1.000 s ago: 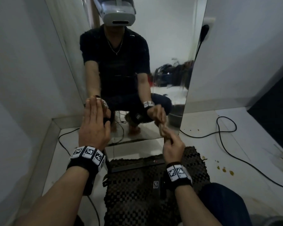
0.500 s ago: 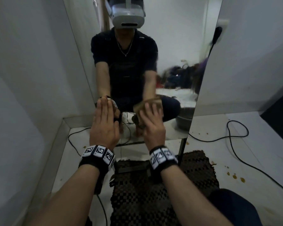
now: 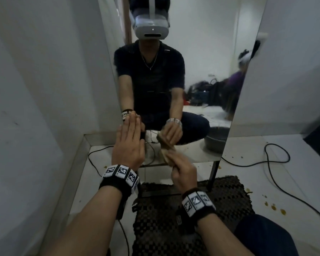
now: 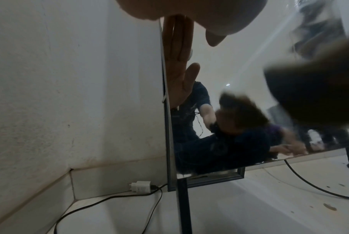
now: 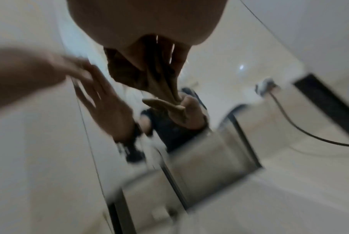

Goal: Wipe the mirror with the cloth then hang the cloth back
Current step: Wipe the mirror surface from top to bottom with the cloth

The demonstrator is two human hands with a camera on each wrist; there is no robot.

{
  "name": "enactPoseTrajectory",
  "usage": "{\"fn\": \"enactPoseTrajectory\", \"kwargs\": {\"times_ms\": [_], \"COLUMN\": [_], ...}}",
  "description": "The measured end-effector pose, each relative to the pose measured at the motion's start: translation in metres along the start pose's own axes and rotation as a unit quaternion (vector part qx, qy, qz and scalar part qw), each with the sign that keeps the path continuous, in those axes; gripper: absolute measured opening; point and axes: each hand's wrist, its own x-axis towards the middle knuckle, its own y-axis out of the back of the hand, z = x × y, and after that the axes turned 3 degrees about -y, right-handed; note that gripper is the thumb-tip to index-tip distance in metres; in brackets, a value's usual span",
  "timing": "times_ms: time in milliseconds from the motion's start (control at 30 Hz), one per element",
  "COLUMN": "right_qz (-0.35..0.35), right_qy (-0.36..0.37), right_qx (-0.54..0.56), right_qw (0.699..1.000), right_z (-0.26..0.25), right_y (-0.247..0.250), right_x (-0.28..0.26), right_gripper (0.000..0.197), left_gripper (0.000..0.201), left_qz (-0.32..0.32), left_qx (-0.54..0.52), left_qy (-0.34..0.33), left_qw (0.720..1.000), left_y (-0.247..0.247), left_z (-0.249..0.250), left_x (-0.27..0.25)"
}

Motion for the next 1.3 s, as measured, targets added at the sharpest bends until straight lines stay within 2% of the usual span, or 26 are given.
{"fn": "enactPoseTrajectory", "kwargs": {"times_ms": [100,167,233,300,400,533,633,700,800,900,1000,1100,1133,1200,1300], "right_qz": [0.164,0.198,0.163,0.105,0.045,-0.036,-0.120,-0.135,-0.087,0.027,0.190,0.321,0.331,0.282,0.208], "right_qy": [0.111,0.179,0.213,0.221,0.206,0.176,0.150,0.133,0.117,0.094,0.147,0.200,0.190,0.140,0.119], "right_qx": [0.042,0.004,-0.062,-0.121,-0.149,-0.176,-0.195,-0.153,-0.050,0.039,0.055,-0.009,-0.040,-0.089,-0.136], "right_qw": [0.979,0.964,0.961,0.962,0.966,0.968,0.962,0.970,0.988,0.994,0.969,0.926,0.923,0.945,0.961], "right_z": [-0.058,-0.087,-0.095,-0.079,-0.027,0.030,0.045,0.044,0.022,-0.017,-0.060,-0.093,-0.096,-0.087,-0.048], "right_y": [0.020,0.022,0.009,-0.015,-0.049,-0.076,-0.084,-0.079,-0.049,0.004,0.075,0.148,0.166,0.183,0.168], "right_x": [0.068,0.107,0.128,0.120,0.069,-0.006,-0.037,-0.043,-0.022,0.038,0.121,0.207,0.232,0.259,0.239], "right_gripper": [0.042,0.038,0.039,0.042,0.042,0.049,0.044,0.045,0.037,0.045,0.049,0.041,0.039,0.043,0.047], "left_gripper": [0.071,0.074,0.078,0.078,0.076,0.080,0.084,0.086,0.082,0.073,0.069,0.073,0.074,0.076,0.079], "left_qz": [0.004,-0.007,-0.011,-0.007,0.002,-0.018,-0.014,-0.008,-0.018,0.017,0.086,0.123,0.122,0.110,0.103], "left_qx": [0.017,0.024,0.021,0.007,-0.001,0.008,0.021,0.036,0.054,0.050,0.016,-0.003,0.001,0.009,0.014], "left_qy": [0.030,0.036,0.035,0.042,0.035,0.016,0.017,0.018,0.031,0.031,-0.033,-0.031,-0.021,-0.007,0.002], "left_qw": [0.999,0.999,0.999,0.999,0.999,1.000,1.000,0.999,0.998,0.998,0.996,0.992,0.992,0.994,0.995], "left_y": [0.000,-0.004,-0.009,-0.012,-0.016,-0.018,-0.018,-0.018,-0.014,-0.001,0.024,0.057,0.065,0.072,0.067], "left_z": [-0.002,-0.007,-0.008,-0.008,-0.010,-0.019,-0.020,-0.018,-0.013,0.002,0.026,0.043,0.046,0.049,0.053], "left_x": [-0.008,-0.013,-0.014,-0.013,-0.013,-0.013,-0.013,-0.014,-0.015,-0.010,0.020,0.069,0.084,0.103,0.110]}}
